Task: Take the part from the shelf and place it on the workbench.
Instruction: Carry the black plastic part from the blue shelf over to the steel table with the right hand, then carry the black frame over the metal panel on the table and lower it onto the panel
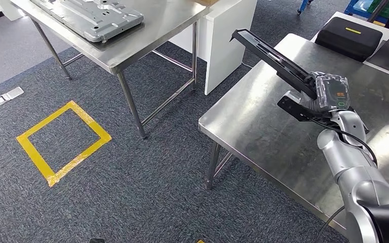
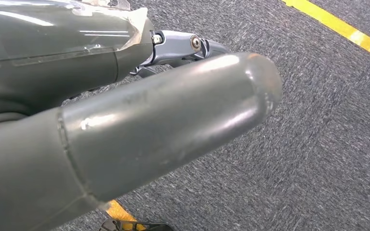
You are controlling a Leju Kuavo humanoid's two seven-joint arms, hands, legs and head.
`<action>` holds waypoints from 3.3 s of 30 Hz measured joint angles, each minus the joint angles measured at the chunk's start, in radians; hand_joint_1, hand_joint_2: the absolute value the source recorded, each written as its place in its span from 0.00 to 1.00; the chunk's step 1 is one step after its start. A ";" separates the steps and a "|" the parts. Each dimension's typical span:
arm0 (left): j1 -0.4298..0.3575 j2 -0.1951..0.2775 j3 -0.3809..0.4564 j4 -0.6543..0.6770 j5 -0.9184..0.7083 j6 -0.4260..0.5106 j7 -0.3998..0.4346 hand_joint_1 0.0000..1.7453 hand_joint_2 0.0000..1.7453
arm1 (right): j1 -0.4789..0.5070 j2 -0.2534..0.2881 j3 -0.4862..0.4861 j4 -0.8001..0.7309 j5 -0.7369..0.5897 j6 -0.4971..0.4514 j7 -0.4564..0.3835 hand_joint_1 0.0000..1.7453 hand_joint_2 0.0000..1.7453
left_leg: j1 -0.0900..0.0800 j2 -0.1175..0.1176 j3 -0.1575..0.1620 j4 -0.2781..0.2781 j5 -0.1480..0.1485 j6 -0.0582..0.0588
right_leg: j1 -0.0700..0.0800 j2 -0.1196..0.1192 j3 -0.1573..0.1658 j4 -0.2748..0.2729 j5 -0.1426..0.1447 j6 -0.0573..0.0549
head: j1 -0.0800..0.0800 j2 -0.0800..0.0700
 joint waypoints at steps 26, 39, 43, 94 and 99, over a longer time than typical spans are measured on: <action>0.000 -0.002 0.000 0.000 -0.020 -0.023 0.052 0.00 0.00 | -0.008 -0.006 0.012 0.000 0.038 -0.025 0.031 0.99 1.00 | 0.000 0.000 -0.002 0.001 0.000 0.000 | 0.000 0.000 -0.003 0.002 0.000 0.000 | 0.000 0.000; -0.001 -0.002 0.000 0.000 -0.020 -0.043 0.083 0.00 0.00 | -0.006 -0.007 0.015 0.000 0.041 -0.026 0.038 0.99 1.00 | -0.005 -0.001 0.004 -0.007 0.005 0.001 | -0.007 0.000 0.003 -0.006 0.000 0.003 | 0.000 0.000; -0.001 -0.002 0.000 0.000 -0.020 -0.045 0.085 0.00 0.00 | -0.006 -0.008 0.016 0.000 0.042 -0.027 0.039 0.99 1.00 | -0.006 -0.001 0.004 -0.007 0.004 0.002 | -0.007 0.000 0.005 -0.008 0.001 0.004 | 0.000 0.000; -0.003 -0.011 0.012 0.000 -0.020 -0.049 0.090 0.00 0.00 | -0.001 -0.008 0.016 0.001 0.059 -0.022 0.050 0.99 1.00 | 0.028 0.005 0.041 -0.056 0.028 0.007 | -0.037 -0.003 -0.017 0.124 -0.071 0.044 | 0.001 0.000; -0.003 -0.008 0.015 0.000 -0.020 -0.045 0.088 0.00 0.00 | -0.004 -0.006 0.020 0.002 0.062 -0.022 0.054 0.99 1.00 | 0.031 0.003 0.037 -0.050 0.024 -0.033 | -0.041 0.008 0.068 -0.024 -0.034 0.034 | -0.004 0.000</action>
